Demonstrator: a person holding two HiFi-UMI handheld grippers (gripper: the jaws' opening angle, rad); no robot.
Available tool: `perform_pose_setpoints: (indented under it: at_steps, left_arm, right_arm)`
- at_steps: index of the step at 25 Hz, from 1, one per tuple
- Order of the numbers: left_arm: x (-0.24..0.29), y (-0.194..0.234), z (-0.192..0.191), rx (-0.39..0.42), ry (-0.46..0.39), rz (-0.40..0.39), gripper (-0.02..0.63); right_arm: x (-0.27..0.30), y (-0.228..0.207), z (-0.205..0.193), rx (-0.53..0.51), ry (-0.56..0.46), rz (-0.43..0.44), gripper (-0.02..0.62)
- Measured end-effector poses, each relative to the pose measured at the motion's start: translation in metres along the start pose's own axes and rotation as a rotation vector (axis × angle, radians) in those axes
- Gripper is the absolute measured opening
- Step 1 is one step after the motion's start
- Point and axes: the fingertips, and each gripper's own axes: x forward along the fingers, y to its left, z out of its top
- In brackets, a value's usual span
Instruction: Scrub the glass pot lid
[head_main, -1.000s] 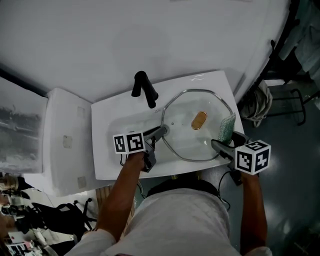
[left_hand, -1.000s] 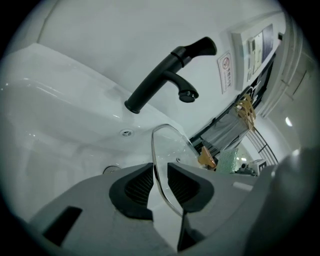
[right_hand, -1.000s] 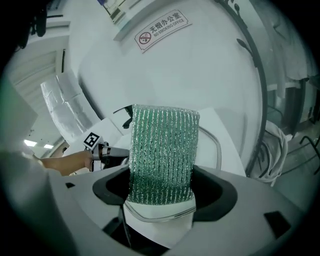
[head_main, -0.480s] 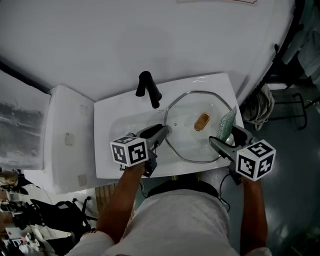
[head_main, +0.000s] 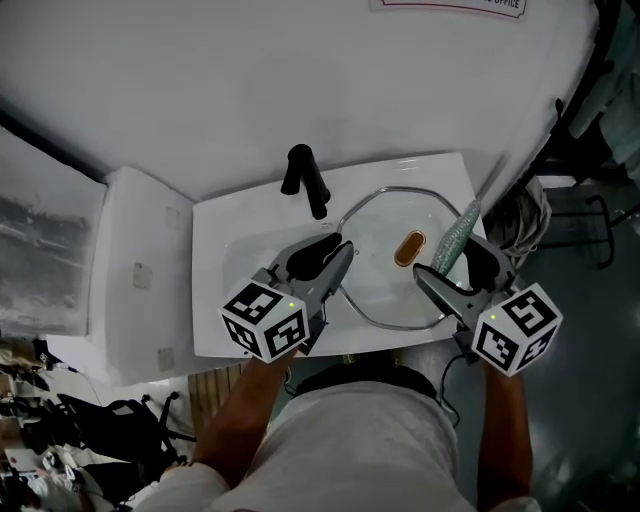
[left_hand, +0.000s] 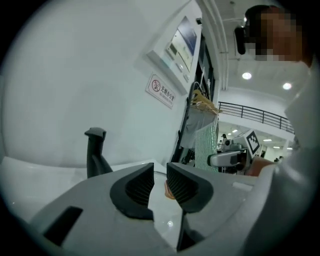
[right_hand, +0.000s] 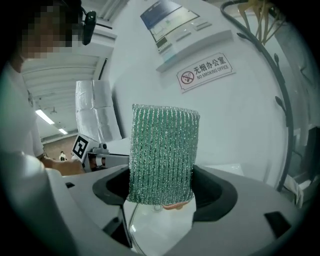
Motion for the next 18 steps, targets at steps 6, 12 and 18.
perform_pose_setpoints:
  at_steps: [6, 12, 18]
  left_arm:
    - [-0.004, -0.023, 0.029, 0.111, -0.102, -0.026, 0.055]
    - [-0.013, -0.035, 0.053, 0.168, -0.194, -0.022, 0.034]
    - [-0.017, -0.046, 0.065, 0.237, -0.237, -0.024, 0.017]
  right_arm:
    - [0.003, 0.018, 0.024, -0.069, -0.104, 0.033, 0.348]
    - [0.000, 0.035, 0.048, -0.132, -0.212, 0.042, 0.348]
    - [-0.001, 0.047, 0.060, -0.163, -0.282, 0.037, 0.348]
